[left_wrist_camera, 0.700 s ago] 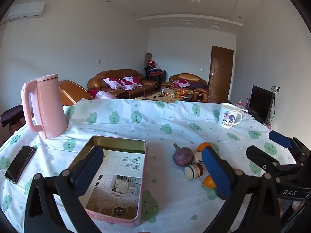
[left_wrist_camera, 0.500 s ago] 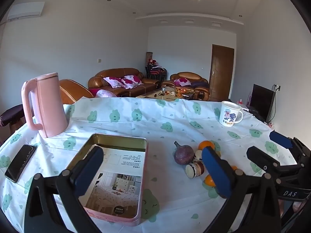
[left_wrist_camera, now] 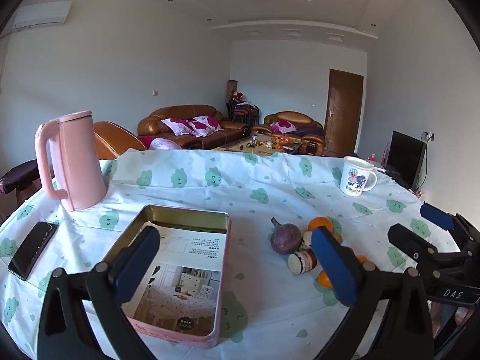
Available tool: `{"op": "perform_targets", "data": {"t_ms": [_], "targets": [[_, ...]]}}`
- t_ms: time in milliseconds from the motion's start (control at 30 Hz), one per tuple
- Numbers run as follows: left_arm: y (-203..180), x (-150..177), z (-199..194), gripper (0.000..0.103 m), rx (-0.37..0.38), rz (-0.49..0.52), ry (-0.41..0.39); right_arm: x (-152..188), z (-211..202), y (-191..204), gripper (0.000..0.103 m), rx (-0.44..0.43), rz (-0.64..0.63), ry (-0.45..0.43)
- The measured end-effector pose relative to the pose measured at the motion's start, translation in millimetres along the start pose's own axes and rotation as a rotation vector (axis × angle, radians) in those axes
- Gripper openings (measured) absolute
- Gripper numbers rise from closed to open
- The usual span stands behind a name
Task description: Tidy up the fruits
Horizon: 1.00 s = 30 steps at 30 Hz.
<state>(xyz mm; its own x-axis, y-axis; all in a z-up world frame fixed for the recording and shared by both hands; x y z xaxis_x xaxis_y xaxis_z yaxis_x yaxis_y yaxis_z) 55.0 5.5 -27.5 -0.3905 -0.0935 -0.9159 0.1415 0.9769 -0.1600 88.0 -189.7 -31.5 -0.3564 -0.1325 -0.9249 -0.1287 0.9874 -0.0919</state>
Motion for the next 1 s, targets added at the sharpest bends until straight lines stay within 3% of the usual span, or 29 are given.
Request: {"op": "perform_targets", "data": {"t_ms": [1000], "targets": [[-2.2, 1.9, 0.3, 0.103, -0.005, 0.004, 0.006, 0.9, 0.2, 0.0, 0.102, -0.004, 0.002, 0.001]]}}
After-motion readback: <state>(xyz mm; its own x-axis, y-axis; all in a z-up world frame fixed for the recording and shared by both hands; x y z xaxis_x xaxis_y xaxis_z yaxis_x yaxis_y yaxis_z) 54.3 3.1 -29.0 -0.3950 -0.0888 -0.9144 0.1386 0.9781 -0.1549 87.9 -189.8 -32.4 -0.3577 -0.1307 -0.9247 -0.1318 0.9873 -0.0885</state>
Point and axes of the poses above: each gripper's, at about its wrist camera, not at the fingertips, and z roughly the way its jaws point, y to its left, x to its underside, the point moved 6 cm from there along z, roughly the way its jaws point, and after that the axes turned 12 degrees about x, right-handed, at the moved point
